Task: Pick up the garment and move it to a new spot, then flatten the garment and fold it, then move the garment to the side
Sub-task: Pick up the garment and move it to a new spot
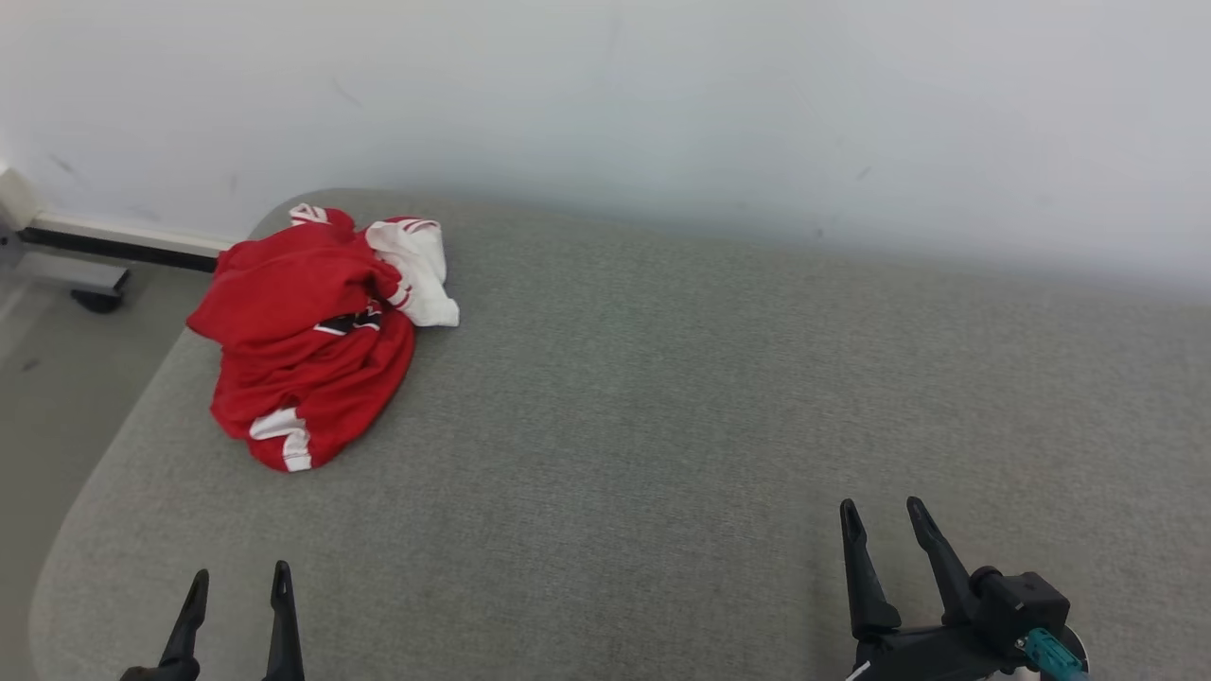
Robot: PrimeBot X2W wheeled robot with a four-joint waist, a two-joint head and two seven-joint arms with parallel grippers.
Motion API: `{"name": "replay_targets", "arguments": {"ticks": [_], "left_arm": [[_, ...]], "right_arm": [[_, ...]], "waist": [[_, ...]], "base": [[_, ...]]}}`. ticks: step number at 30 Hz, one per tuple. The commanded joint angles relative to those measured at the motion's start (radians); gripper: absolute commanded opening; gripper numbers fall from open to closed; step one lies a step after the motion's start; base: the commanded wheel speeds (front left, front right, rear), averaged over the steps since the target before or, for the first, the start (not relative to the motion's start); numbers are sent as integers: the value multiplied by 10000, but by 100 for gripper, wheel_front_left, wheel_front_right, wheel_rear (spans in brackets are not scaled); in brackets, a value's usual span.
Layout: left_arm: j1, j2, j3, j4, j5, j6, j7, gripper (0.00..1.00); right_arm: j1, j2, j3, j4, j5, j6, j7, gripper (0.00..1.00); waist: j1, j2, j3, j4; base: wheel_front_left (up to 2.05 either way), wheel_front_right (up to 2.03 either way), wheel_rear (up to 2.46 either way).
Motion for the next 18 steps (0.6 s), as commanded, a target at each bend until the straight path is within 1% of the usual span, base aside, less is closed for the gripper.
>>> {"name": "replay_targets", "arguments": {"ticks": [1, 13, 15, 18], "left_arm": [[14, 31, 56, 7, -16, 23, -32, 100], [45, -145, 204, 90, 45, 47, -32, 100], [128, -176, 240, 97, 35, 51, -32, 100], [252, -207, 410, -30, -10, 122, -33, 100]], "right_arm": [[-5, 14, 23, 16, 52, -21, -7, 100], [-24, 14, 25, 98, -120, -21, -7, 100], [-27, 13, 48, 108, -148, -21, -7, 100], [-160, 14, 236, 147, -193, -21, -7, 100]], "waist": [[0, 0, 85, 816], [0, 0, 121, 2423], [0, 0, 98, 2639], [0, 0, 145, 2756]], "base": [[0, 0, 0], [0, 0, 0], [0, 0, 0], [0, 0, 0]]}}
